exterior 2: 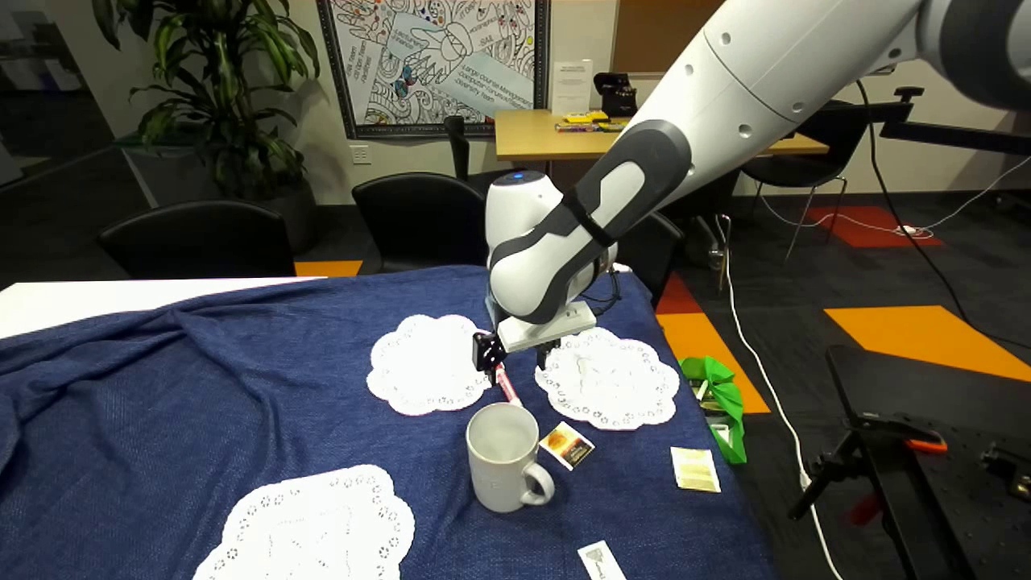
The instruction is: Pick up the marker and put it in the cup
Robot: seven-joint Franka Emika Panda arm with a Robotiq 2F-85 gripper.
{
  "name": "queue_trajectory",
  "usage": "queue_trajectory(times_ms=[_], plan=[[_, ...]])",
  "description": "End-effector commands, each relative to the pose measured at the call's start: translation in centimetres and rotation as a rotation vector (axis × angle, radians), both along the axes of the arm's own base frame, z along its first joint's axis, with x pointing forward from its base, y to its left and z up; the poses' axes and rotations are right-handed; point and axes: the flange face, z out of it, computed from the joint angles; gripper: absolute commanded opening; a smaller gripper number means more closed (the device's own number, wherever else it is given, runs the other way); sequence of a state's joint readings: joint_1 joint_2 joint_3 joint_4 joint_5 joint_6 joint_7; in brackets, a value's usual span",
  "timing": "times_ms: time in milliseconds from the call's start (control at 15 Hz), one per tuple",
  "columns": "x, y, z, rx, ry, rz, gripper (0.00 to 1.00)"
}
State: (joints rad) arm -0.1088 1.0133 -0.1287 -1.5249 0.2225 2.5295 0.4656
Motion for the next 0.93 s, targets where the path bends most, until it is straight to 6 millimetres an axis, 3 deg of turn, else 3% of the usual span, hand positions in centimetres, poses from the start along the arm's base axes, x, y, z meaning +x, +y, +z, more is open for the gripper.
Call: queue_trajectory(times_ms=[0, 67, 133, 467, 667, 867], plan=[[1.2, -0.4, -0.8, -0.004, 0.008, -0.045, 0.68], [1.4, -0.4, -1.1, -0.006, 0.008, -0.043, 0.68], [1.5, -0.4, -1.3, -0.007, 0.007, -0.04, 0.62], [2.0, -0.2, -1.8, -0.015, 0.001, -0.031, 0.23], [1.9, 0.0, -1.2, -0.022, -0.009, -0.024, 0.02], [1.4, 0.4, 0.1, -0.031, -0.014, -0.009, 0.05]])
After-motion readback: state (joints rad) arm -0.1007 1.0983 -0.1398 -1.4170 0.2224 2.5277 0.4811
